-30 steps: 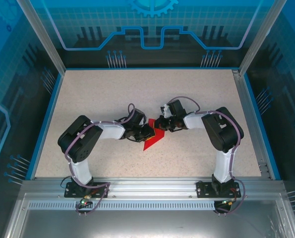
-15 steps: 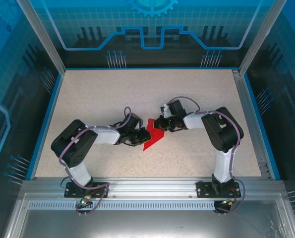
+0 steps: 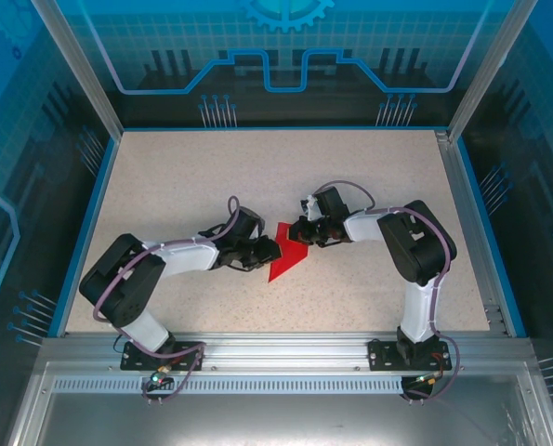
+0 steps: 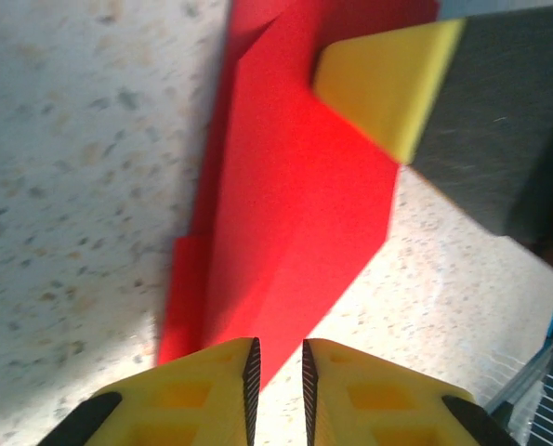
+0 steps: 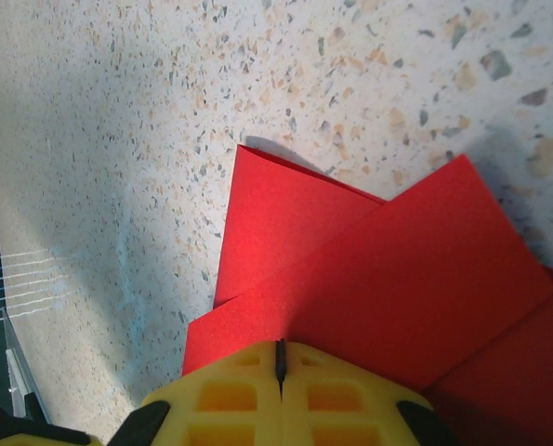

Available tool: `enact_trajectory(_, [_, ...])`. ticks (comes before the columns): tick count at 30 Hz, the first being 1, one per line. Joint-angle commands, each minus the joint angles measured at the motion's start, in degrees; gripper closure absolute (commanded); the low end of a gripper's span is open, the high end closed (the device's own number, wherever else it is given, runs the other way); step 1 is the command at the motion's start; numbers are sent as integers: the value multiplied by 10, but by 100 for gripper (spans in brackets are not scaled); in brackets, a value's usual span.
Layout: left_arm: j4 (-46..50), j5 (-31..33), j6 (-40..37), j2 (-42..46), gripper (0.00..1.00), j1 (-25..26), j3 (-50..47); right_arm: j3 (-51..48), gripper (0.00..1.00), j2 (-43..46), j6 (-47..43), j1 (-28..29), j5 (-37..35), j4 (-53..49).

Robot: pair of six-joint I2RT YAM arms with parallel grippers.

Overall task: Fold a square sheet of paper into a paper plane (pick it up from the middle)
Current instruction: Fourth fold the wing at the center of the table.

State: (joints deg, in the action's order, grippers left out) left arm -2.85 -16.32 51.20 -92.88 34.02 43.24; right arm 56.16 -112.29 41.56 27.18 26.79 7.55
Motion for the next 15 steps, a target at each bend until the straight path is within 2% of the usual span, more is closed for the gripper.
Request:
enact_trajectory(1, [-10, -39, 15, -2, 77, 3, 15, -12, 96, -51, -3, 2, -52, -57])
enact_trajectory(10, [-78, -101, 52, -56, 75, 4, -20, -13, 96, -53, -5, 2, -54, -61])
enact_trajectory(15, [-26, -65, 33, -63, 76, 4, -37, -16, 96, -53, -6, 3, -57, -62])
